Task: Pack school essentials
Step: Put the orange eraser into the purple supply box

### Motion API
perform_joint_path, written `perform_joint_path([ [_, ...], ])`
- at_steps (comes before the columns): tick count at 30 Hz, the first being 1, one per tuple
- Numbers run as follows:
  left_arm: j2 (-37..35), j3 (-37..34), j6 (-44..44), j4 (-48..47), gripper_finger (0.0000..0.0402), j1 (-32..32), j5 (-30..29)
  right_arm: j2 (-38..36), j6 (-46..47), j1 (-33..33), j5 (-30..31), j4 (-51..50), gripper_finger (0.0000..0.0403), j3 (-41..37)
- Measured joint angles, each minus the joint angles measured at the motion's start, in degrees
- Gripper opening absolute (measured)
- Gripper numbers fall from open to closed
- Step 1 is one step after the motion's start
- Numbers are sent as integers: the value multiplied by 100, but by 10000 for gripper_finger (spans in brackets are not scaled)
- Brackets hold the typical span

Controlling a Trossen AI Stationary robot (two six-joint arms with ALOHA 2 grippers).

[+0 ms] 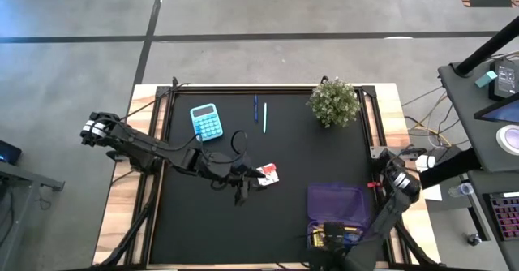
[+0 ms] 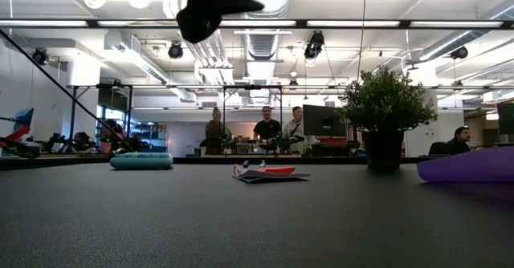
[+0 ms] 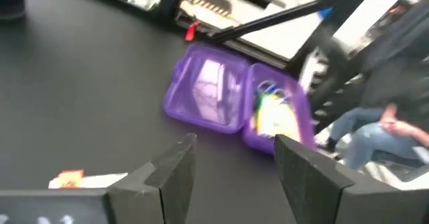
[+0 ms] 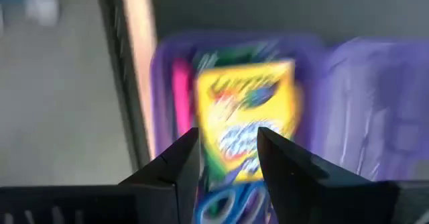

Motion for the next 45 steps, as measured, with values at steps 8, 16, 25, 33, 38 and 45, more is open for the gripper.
perform_joint_path([
  [8,740,89,-154,-660,184,374,85,-876,2178,-28,3390,-380,137,-97],
  [16,1529,97,834,-550,184,543,85,-1447,4092,-524,4200,-717,137,-275],
  [25,1764,98,1262,-456,184,554,83,-1907,4813,-658,4062,-769,181,-870],
  [33,1955,90,1441,-367,184,621,-36,-1992,5314,-696,4030,-347,216,-1612],
  [38,2268,114,1435,-12,184,715,-40,-1992,5367,-754,4030,-81,217,-2053],
  [45,2415,103,1724,-7,184,830,-251,-2001,5489,-760,3865,54,217,-2530],
])
